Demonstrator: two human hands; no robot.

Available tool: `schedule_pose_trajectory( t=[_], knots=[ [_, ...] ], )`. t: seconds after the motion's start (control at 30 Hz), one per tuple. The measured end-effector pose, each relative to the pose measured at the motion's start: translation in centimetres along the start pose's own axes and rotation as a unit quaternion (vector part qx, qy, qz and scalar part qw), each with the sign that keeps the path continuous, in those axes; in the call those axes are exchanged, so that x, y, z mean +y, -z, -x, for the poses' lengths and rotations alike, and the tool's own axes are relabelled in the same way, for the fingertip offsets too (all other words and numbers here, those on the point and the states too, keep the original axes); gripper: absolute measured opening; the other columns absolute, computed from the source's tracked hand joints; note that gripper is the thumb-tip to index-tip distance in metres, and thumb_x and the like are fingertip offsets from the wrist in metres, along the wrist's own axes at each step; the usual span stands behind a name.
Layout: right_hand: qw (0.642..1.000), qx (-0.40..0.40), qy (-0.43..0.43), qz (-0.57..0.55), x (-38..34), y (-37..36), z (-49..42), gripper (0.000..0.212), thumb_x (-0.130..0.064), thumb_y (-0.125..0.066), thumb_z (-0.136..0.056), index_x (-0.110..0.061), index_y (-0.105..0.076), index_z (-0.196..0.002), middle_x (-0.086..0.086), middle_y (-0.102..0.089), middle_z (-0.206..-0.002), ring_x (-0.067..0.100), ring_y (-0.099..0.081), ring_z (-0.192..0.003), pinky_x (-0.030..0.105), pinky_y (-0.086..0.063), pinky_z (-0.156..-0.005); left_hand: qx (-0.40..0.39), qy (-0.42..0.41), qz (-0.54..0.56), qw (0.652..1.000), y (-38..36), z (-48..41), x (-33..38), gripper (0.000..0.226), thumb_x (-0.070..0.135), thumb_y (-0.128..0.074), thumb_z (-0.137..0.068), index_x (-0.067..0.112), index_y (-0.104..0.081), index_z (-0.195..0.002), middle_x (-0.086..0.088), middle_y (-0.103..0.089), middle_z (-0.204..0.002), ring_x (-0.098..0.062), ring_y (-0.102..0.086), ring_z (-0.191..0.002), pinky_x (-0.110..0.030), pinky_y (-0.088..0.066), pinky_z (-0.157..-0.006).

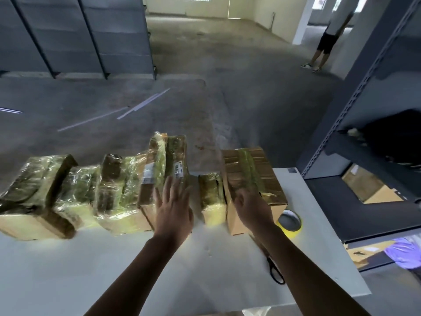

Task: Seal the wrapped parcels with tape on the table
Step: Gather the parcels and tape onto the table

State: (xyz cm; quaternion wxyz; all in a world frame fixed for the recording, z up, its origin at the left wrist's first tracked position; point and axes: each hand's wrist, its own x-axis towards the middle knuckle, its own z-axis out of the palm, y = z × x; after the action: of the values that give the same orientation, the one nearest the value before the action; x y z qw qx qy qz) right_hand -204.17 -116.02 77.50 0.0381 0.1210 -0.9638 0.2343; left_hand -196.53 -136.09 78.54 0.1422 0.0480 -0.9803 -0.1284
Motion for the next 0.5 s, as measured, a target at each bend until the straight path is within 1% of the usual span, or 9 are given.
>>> schedule_pose_trajectory(
  t=[0.07,0.13,0.17,0.23,0.3,0.33,0.4,0.43,0.5],
  knots=[
    [0.999,0.044,-0.012,0.007,0.8,0.4,-0.4,0.018,-0.022,-0.051,-0.094,-0.013,-0.063,-0.105,0.010,-0.062,-0.105,0.029,-0.060,-0.096,0.032,-0.045,-0.073,-0.009,-0.016,0.064,0.998,-0.2,-0.1,2.1,0.047,0.007,-0.059,-0.083,0.013,-0.057,-0.130,-0.014,-0.043,-0.144,-0.033,-0.026,-0.142,-0.053,-0.026,-0.115],
    [0.993,0.099,-0.043,0.049,2.2,1.1,-1.0,0.022,-0.022,-0.053,-0.092,-0.010,-0.060,-0.110,0.016,-0.058,-0.114,0.033,-0.053,-0.107,0.040,-0.046,-0.084,-0.048,0.003,0.133,0.990,-0.4,-0.7,4.4,0.047,0.008,-0.053,-0.089,0.015,-0.050,-0.136,-0.008,-0.040,-0.145,-0.023,-0.028,-0.140,-0.038,-0.026,-0.116],
    [0.990,0.104,-0.072,0.062,2.9,1.6,-1.4,0.026,-0.025,-0.053,-0.093,-0.011,-0.057,-0.114,0.016,-0.055,-0.120,0.034,-0.047,-0.112,0.045,-0.045,-0.087,-0.069,0.017,0.168,0.983,-0.7,-1.0,5.5,0.049,0.009,-0.052,-0.091,0.016,-0.046,-0.139,-0.006,-0.038,-0.146,-0.021,-0.030,-0.139,-0.033,-0.028,-0.114],
    [0.986,0.061,-0.136,0.073,4.4,2.5,-2.1,0.039,-0.038,-0.050,-0.095,-0.014,-0.049,-0.125,0.014,-0.047,-0.129,0.032,-0.039,-0.121,0.049,-0.041,-0.093,-0.112,0.036,0.211,0.970,-1.0,-1.9,7.7,0.051,0.011,-0.051,-0.094,0.019,-0.040,-0.144,-0.004,-0.037,-0.148,-0.019,-0.034,-0.136,-0.031,-0.032,-0.110],
    [0.981,0.017,-0.183,0.060,5.8,2.8,-3.0,0.054,-0.050,-0.049,-0.093,-0.015,-0.041,-0.133,0.013,-0.044,-0.135,0.033,-0.039,-0.125,0.050,-0.040,-0.097,-0.153,0.040,0.231,0.960,-1.2,-2.6,9.7,0.050,0.013,-0.049,-0.097,0.019,-0.038,-0.145,-0.003,-0.039,-0.148,-0.018,-0.038,-0.134,-0.026,-0.034,-0.104],
    [0.980,0.003,-0.196,0.039,6.3,2.7,-3.4,0.061,-0.056,-0.049,-0.090,-0.016,-0.038,-0.135,0.013,-0.045,-0.136,0.033,-0.041,-0.124,0.051,-0.041,-0.098,-0.176,0.054,0.251,0.950,-1.2,-3.0,10.6,0.047,0.014,-0.048,-0.098,0.018,-0.039,-0.144,-0.004,-0.043,-0.145,-0.018,-0.043,-0.128,-0.020,-0.036,-0.098],
    [0.977,-0.040,-0.207,-0.020,7.2,2.6,-4.2,0.074,-0.064,-0.051,-0.086,-0.017,-0.031,-0.139,0.012,-0.047,-0.137,0.034,-0.047,-0.123,0.051,-0.043,-0.102,-0.217,0.111,0.305,0.920,-1.4,-3.5,11.9,0.041,0.016,-0.047,-0.099,0.016,-0.042,-0.140,-0.006,-0.054,-0.132,-0.014,-0.052,-0.103,-0.008,-0.040,-0.073],
    [0.973,-0.070,-0.215,-0.049,7.5,2.7,-4.4,0.080,-0.066,-0.051,-0.084,-0.016,-0.028,-0.142,0.011,-0.045,-0.139,0.035,-0.046,-0.125,0.050,-0.041,-0.104,-0.233,0.146,0.332,0.902,-1.5,-3.7,12.3,0.040,0.015,-0.048,-0.098,0.016,-0.044,-0.137,-0.005,-0.058,-0.121,-0.012,-0.053,-0.090,-0.010,-0.038,-0.060],
    [0.962,-0.101,-0.236,-0.097,7.7,2.6,-4.8,0.087,-0.066,-0.055,-0.083,-0.014,-0.024,-0.146,0.011,-0.042,-0.143,0.034,-0.043,-0.129,0.047,-0.038,-0.106,-0.252,0.194,0.370,0.873,-1.9,-4.0,12.5,0.041,0.010,-0.050,-0.092,0.017,-0.049,-0.133,0.002,-0.058,-0.101,-0.007,-0.052,-0.074,-0.016,-0.038,-0.053]
  ],
)
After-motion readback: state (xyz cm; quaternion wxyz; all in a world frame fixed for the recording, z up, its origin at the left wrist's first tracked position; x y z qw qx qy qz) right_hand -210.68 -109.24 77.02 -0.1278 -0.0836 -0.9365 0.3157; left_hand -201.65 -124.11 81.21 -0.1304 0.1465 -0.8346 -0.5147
